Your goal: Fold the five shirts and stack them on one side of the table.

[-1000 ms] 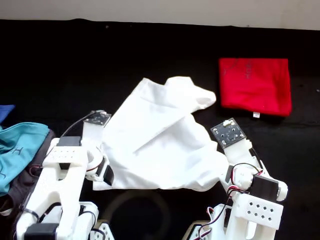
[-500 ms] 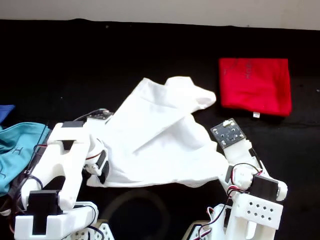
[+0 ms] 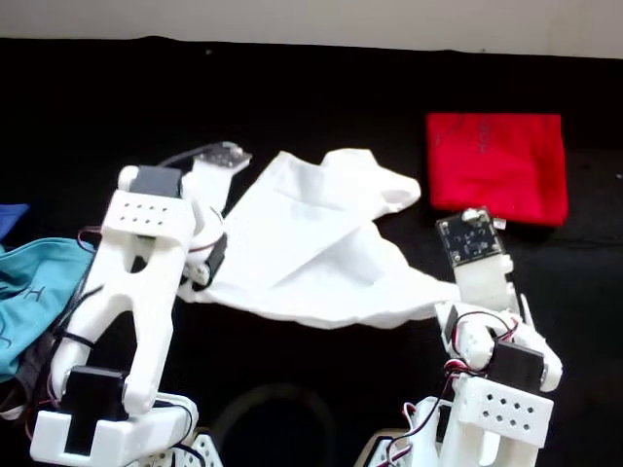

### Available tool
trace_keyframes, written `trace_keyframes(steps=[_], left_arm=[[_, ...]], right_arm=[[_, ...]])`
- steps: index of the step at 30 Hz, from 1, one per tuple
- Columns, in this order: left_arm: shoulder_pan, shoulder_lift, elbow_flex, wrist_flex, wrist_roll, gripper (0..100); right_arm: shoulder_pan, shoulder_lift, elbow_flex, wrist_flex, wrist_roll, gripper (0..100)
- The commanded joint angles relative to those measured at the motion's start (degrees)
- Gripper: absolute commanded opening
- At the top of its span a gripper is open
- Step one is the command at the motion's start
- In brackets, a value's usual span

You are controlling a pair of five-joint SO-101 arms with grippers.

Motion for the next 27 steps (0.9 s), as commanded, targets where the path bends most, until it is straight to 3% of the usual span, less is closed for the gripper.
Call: trace_keyframes(steps=[1, 4, 12, 19, 27], left_arm=[[0.75, -0.13, -13.93, 7.91, 0.44, 1], [0.4, -0.13, -22.73, 11.43, 0.53, 1], [0.31, -7.96, -35.91, 11.78, 0.53, 1], [0.31, -22.02, -38.02, 11.6, 0.53, 1], [-0.92, -32.48, -38.02, 11.43, 0.53, 1]], right_arm=[[-0.57, -0.31, -8.13, -1.98, -1.32, 0.6], [-0.57, 2.51, -16.84, -1.89, -1.23, 0.6], [-0.31, 20.0, -48.75, 2.59, -1.41, 0.6], [-0.31, 27.21, -74.77, 12.09, -1.41, 0.6], [-0.22, 27.21, -89.1, 13.93, -1.41, 0.6]])
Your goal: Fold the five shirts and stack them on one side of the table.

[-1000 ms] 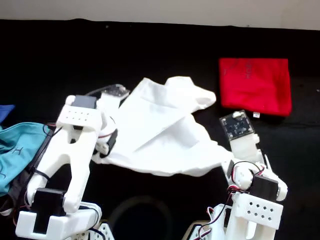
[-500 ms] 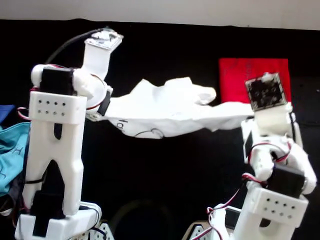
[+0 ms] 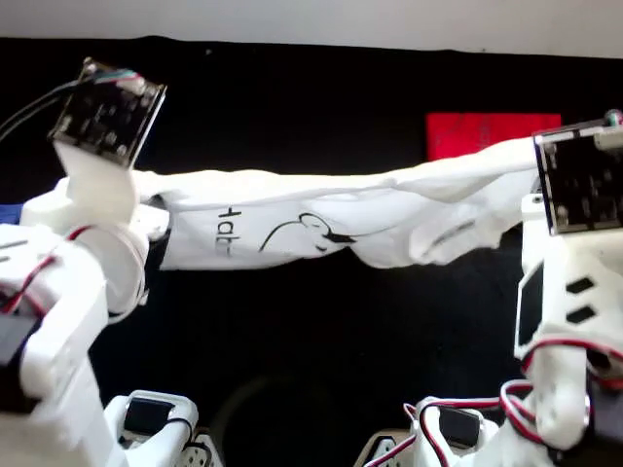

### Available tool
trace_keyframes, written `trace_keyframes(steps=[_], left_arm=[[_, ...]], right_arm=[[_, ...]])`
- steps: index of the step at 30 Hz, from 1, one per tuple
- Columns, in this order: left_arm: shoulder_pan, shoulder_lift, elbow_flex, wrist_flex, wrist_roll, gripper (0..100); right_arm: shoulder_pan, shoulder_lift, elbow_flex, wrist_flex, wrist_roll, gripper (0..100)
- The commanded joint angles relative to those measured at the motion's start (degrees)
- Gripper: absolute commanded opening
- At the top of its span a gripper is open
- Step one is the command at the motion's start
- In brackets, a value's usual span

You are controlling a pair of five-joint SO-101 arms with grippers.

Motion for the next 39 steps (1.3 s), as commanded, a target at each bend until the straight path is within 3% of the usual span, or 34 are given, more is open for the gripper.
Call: trace_keyframes(steps=[1, 8, 23, 26, 39], left_arm=[[-2.33, -3.56, -1.71, -1.05, 0.53, 1], [-9.45, -7.52, -1.63, -4.04, 0.53, 1], [-9.36, -8.84, 7.25, -3.78, 0.62, 1], [-9.45, -9.1, 7.16, -3.69, 4.66, 1], [-9.63, -24.66, 7.6, -3.78, 6.07, 1]], right_arm=[[-0.04, 0.57, -6.2, 0.13, -0.7, 0.6], [-0.04, 0.48, -17.63, -0.22, -0.7, 0.6], [-0.04, 0.48, -24.84, 0.22, -0.7, 0.6], [-0.04, 0.31, -25.1, 1.45, -0.7, 0.6], [-0.13, -8.84, -25.63, 3.82, -0.79, 0.6]])
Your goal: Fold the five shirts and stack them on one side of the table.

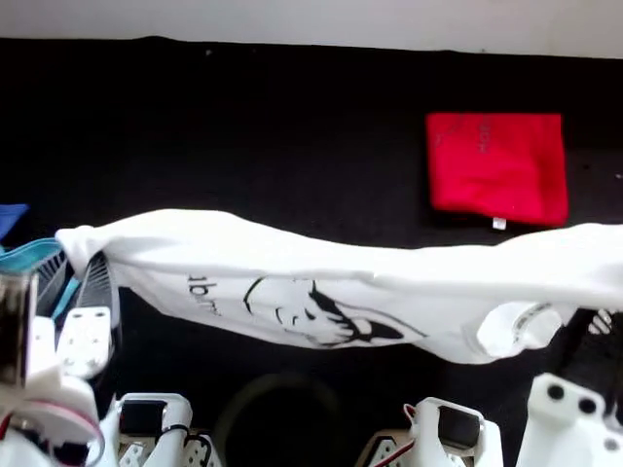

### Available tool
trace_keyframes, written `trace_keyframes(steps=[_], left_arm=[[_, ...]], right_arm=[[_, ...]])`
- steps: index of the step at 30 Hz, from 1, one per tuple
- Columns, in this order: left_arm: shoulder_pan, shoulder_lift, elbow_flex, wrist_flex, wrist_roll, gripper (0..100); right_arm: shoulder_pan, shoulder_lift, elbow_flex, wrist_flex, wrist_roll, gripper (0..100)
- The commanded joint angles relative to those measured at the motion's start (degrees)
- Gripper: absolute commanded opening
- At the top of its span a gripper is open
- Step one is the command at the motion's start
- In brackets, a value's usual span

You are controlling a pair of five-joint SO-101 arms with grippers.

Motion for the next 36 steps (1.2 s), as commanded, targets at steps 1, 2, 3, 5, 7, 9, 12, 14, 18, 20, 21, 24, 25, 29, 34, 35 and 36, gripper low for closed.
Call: trace_keyframes(steps=[1, 2, 3, 5, 7, 9, 12, 14, 18, 20, 21, 24, 25, 29, 34, 35, 36], left_arm=[[-1.1, -3.12, 0.13, -0.88, 0.44, 1], [-1.1, -3.91, 0.13, -0.88, 0.44, 1], [-1.1, -4.44, 0.13, -0.88, 0.44, 1], [-1.1, -5.14, 0.13, -0.88, 0.44, 1], [-1.1, -4.7, 0.66, -0.79, 0.44, 1], [-2.24, -3.65, 3.65, -1.14, 0.44, 1], [-4.35, -1.36, 10.59, -1.49, 0.44, 1], [-4.53, 0.48, 15.52, -2.99, 0.44, 1], [-4.44, 4.7, 24.31, -10.02, 0.35, 1], [-4.44, 7.87, 27.91, -15.38, 0.35, 1], [-4.44, 9.89, 29.05, -17.93, 0.35, 1], [-4.44, 17.19, 29.32, -25.41, 0.35, 1], [-4.44, 20.0, 28.53, -27.52, 0.26, 1], [-4.35, 32.48, 20.88, -31.74, 0.26, 1], [-4.7, 48.75, 5.49, -31.47, 0.18, 1], [-4.79, 51.47, 2.51, -31.38, 0.18, 1], [-4.79, 54.02, -0.22, -31.21, 0.18, 1]], right_arm=[[-0.13, -1.27, -1.1, 0.13, -0.7, 0.6], [-0.13, -1.8, -1.1, 0.04, -0.7, 0.6], [-0.13, -2.15, -1.1, 0.04, -0.7, 0.6], [-0.31, -2.15, -1.01, 0.04, -0.7, 0.6], [-0.4, -1.19, 0.75, 0.04, -0.79, 0.6], [-0.4, 0.4, 4.7, -0.4, -2.73, 0.6], [-1.36, 3.12, 11.65, -1.63, -5.98, 0.6], [-4.44, 4.44, 17.89, -4.09, -6.33, 0.6], [-8.4, 6.37, 32.75, -10.24, -6.15, 0.6], [-9.54, 7.34, 41.19, -15.69, -6.07, 0.6], [-9.71, 8.04, 45.23, -18.86, -6.07, 0.6], [-10.33, 11.21, 54.99, -29.05, -5.98, 0.6], [-10.33, 12.62, 57.01, -32.04, -6.07, 0.6], [-10.42, 20.35, 56.92, -40.22, -6.24, 0.6], [-10.42, 30.81, 48.48, -41.36, -6.33, 0.6], [-10.42, 32.57, 46.46, -41.36, -6.33, 0.6], [-10.59, 34.33, 44.35, -41.36, -6.33, 0.6]])
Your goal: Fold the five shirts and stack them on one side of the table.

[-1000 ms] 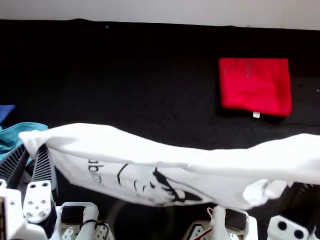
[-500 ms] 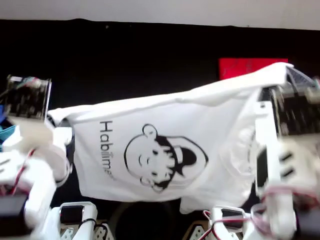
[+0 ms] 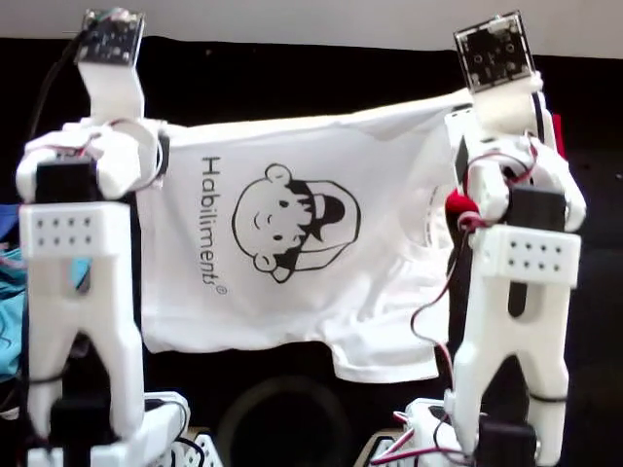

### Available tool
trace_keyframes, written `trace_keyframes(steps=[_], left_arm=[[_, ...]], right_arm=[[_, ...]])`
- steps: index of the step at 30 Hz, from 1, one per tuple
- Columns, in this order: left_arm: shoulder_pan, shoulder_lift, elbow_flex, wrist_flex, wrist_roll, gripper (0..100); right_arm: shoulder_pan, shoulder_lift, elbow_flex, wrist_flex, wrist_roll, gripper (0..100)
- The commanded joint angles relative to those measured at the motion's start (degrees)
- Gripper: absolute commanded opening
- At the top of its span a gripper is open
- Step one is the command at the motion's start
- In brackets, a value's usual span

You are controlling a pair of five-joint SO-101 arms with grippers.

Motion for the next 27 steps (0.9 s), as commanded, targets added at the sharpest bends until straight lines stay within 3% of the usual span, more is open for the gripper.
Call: trace_keyframes(steps=[1, 7, 18, 27], left_arm=[[-1.19, 8.57, -12.18, -0.26, 0.0, 1], [-1.19, 19.74, -23.69, 4.66, 0.0, 1], [-1.19, 37.67, -23.52, 5.1, -0.09, 1], [-1.1, 40.92, -24.13, 15.03, -0.09, 1]], right_arm=[[-0.92, 4.79, -9.45, -1.8, -0.7, 0.6], [-4.09, 10.86, -13.76, 0.31, -0.7, 0.6], [-8.48, 26.51, -8.92, 12.79, -0.79, 0.6], [-8.48, 26.95, -7.87, 25.89, -0.79, 0.6]])
